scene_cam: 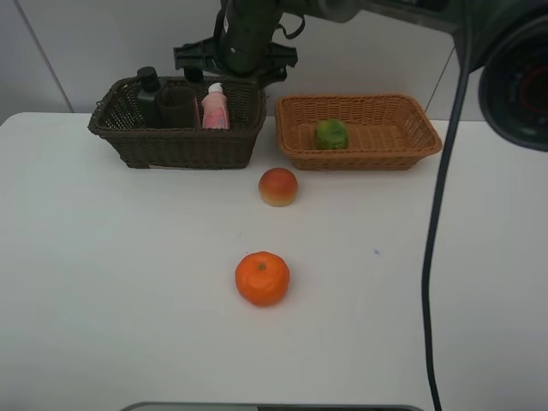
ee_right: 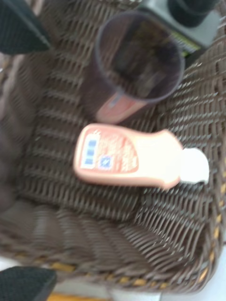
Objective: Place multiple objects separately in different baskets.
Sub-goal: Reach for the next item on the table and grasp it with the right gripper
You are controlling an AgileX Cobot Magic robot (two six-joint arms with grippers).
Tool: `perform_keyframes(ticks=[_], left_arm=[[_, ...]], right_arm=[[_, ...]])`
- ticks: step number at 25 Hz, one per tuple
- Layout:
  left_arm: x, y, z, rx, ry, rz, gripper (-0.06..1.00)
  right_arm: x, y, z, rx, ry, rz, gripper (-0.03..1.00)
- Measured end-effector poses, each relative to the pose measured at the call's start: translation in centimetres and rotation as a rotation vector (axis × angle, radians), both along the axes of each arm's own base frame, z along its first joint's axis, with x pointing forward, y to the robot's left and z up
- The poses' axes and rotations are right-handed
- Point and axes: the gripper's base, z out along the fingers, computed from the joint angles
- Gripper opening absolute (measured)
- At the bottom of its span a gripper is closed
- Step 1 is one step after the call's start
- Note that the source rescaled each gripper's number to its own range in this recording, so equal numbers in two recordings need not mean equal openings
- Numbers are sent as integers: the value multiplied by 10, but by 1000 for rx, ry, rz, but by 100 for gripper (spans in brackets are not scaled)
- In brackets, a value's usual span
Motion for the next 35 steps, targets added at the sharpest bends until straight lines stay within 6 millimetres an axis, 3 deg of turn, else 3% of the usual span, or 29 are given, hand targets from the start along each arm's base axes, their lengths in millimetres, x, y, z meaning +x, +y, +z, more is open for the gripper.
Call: perform_keyframes(ticks=[8, 13, 21, 23, 30, 35], left_arm=[[0, 0, 0, 0, 0, 0, 100], [0, 0, 0, 0, 0, 0, 100], [0, 0, 0, 0, 0, 0, 100], [0, 0, 0, 0, 0, 0, 100], [0, 0, 0, 0, 0, 0, 100], [0, 0, 0, 0, 0, 0, 100]], right_arm=[[-21, -18, 14, -190, 150, 83, 91], [-41, -34, 18, -207, 187, 80, 91], [-69, -54, -17, -100, 238, -50, 91], [-74, -57, -37, -69, 259, -93, 91], [-71, -55, -51, 30, 208, -156, 91], [-64, -59, -72, -2, 230, -186, 91]])
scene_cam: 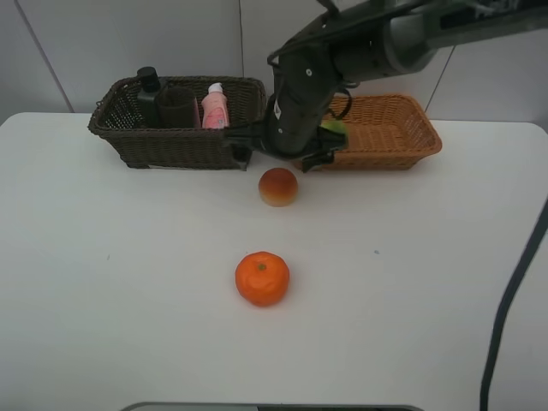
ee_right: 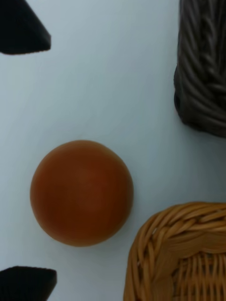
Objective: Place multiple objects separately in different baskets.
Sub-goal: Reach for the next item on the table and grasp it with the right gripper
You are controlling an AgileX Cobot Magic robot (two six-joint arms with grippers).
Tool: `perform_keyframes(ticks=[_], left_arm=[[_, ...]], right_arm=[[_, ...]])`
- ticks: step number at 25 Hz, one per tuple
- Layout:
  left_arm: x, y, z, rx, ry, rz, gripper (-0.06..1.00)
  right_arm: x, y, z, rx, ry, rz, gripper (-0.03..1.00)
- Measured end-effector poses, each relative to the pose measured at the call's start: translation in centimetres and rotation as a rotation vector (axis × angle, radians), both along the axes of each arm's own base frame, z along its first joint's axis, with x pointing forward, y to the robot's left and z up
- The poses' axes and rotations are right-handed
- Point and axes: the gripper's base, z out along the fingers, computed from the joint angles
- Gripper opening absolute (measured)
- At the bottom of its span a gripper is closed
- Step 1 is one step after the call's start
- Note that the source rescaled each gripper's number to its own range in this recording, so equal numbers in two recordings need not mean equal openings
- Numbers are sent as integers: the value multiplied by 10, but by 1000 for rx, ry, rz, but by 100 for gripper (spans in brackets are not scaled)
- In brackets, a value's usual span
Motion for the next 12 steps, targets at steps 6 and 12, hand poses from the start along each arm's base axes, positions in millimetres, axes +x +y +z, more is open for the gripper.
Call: perform_keyframes(ticks=[6, 12], left_arm=[[0, 0, 0, 0, 0, 0, 100], [0, 0, 0, 0, 0, 0, 100]], right_arm=[[7, -1, -13, 7, -15, -16, 91], [16, -7, -25, -22, -50, -50, 91]])
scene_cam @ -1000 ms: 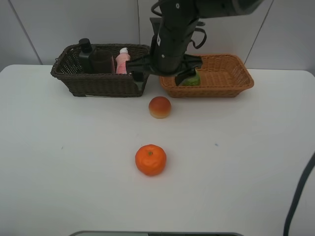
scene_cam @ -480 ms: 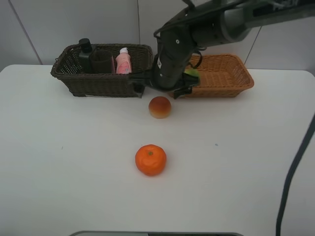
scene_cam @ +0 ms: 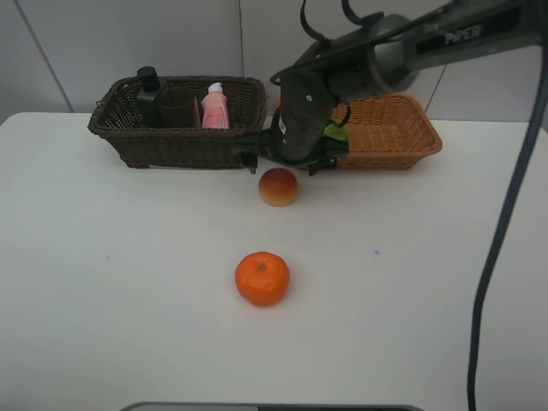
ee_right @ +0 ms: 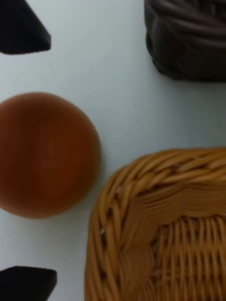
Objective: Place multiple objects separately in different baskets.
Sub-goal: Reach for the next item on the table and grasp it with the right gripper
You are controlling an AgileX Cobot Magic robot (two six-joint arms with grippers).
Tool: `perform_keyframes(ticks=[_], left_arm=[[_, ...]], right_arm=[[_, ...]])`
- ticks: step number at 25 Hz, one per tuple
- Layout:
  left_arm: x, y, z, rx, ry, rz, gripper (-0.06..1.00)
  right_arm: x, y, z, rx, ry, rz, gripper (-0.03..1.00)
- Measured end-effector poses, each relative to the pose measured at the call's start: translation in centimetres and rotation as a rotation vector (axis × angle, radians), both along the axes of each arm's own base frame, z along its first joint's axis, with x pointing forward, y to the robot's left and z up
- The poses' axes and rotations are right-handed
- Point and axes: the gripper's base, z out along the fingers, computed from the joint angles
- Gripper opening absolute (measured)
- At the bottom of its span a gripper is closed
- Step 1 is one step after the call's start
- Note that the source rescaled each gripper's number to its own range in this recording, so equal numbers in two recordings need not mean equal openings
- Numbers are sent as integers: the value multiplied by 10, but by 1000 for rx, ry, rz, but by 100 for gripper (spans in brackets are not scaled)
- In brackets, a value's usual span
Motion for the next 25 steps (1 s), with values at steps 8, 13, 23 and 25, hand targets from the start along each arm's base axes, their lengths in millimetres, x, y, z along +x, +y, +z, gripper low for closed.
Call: perform_keyframes(ticks=[8, 13, 23, 25], left_arm=[[0, 0, 0, 0, 0, 0, 100], [0, 0, 0, 0, 0, 0, 100], [0, 0, 0, 0, 0, 0, 100], [0, 0, 0, 0, 0, 0, 100]], right_arm=[[5, 0, -15, 16, -5, -13, 91], [6, 3, -19, 37, -16, -2, 91], [7, 4, -32, 31, 0, 4, 91], [7, 4, -37, 24, 8, 3, 91]])
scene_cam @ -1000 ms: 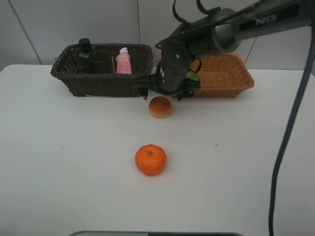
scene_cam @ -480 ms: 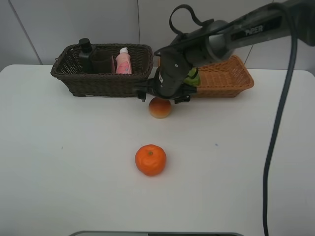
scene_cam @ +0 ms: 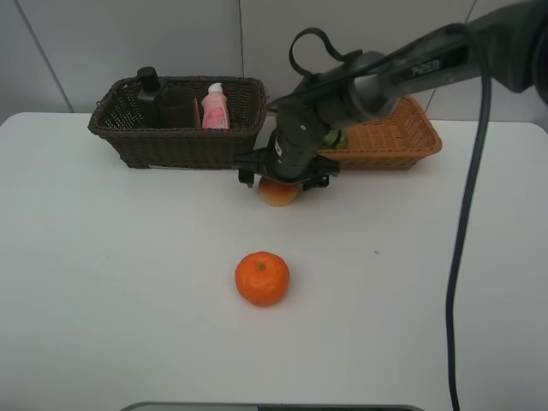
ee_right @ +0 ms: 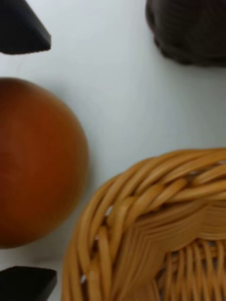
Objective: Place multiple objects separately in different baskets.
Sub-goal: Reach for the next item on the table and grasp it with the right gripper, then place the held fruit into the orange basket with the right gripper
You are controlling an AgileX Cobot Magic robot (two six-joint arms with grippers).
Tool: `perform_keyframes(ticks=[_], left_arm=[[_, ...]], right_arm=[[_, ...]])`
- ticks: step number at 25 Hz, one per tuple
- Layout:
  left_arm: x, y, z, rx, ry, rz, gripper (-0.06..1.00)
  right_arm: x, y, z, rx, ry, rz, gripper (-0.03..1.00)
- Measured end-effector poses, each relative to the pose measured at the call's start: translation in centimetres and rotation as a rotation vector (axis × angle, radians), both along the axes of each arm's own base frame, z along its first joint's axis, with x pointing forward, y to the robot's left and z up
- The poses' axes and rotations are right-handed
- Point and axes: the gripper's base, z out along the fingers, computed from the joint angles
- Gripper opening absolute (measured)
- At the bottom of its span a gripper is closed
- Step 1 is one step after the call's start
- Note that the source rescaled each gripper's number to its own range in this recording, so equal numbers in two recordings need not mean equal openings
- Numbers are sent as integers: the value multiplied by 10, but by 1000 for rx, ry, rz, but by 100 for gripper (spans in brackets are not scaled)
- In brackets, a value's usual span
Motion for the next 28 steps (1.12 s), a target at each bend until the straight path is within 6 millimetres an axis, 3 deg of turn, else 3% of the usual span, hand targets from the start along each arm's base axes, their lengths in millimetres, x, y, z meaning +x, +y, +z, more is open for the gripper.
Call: perform_keyframes(ticks=[7, 9, 12, 28], left_arm=[[0, 0, 0, 0, 0, 0, 100], [0, 0, 0, 0, 0, 0, 100], [0, 0, 0, 0, 0, 0, 100], [0, 0, 0, 0, 0, 0, 100]], right_arm=[[0, 0, -6, -8, 11, -1, 91], [0, 0, -6, -8, 11, -1, 78], [-1, -1, -6, -12, 15, -5, 43], [-1, -1, -6, -17, 20, -9, 43]])
